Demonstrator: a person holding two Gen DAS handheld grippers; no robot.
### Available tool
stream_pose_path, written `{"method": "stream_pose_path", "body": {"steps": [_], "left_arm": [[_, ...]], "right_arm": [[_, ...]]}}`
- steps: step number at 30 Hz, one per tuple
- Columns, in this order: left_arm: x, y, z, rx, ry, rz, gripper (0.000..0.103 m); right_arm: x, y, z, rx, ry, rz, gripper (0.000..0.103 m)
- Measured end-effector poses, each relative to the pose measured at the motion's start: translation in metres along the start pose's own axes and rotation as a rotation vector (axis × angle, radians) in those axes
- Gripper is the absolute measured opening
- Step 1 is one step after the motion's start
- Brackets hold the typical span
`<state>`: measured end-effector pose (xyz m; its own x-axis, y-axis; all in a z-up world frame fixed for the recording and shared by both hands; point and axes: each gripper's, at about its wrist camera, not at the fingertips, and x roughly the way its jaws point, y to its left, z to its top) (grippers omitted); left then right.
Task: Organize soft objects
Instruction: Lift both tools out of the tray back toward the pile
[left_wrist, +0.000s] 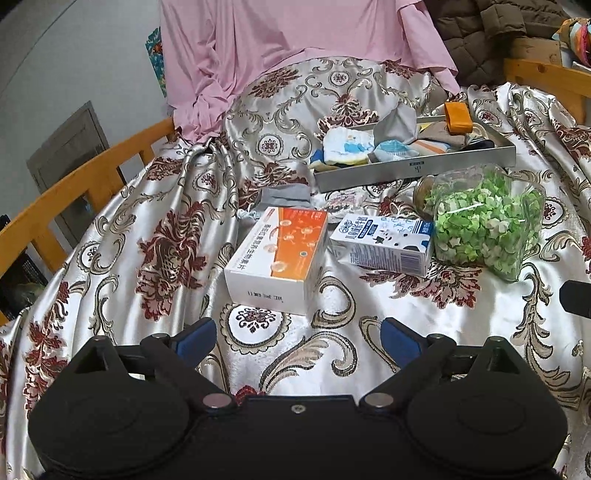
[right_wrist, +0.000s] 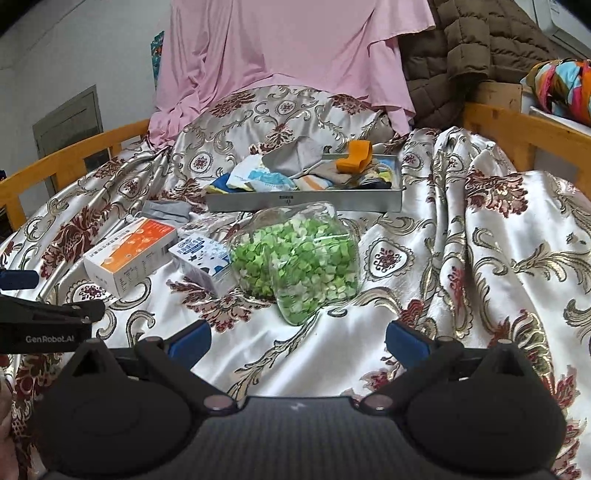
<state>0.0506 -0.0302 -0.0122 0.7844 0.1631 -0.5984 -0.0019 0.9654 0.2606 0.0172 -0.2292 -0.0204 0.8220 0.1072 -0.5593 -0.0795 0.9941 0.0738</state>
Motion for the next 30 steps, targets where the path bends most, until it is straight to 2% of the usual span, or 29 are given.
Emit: {"method": "stream_pose_path", "body": {"steps": [14,18,23,30], "left_arm": [[0.009,0.013,-0.001,-0.016,0.031,0.036,0.097],[0.013,0.027,0.002,-0.065,0.016,0.075,0.097],[0.017,0.038,0.004,-0.124,0.021,0.085,0.097],[0.015,0.046,0.01,-0.151,-0.043,0.11,0.099]], "right_arm": [[0.014,0.019,0.004,-0.055,0.017,0.066,0.103],[0.019,0.025,0.009,-0.059,0.003,0.071,0.103],[0.022,0.029,0.01,-0.069,-0.016,0.079,0.103],[0.024,0.034,0.018,-0.086,-0.053,0.091,0.103]]}}
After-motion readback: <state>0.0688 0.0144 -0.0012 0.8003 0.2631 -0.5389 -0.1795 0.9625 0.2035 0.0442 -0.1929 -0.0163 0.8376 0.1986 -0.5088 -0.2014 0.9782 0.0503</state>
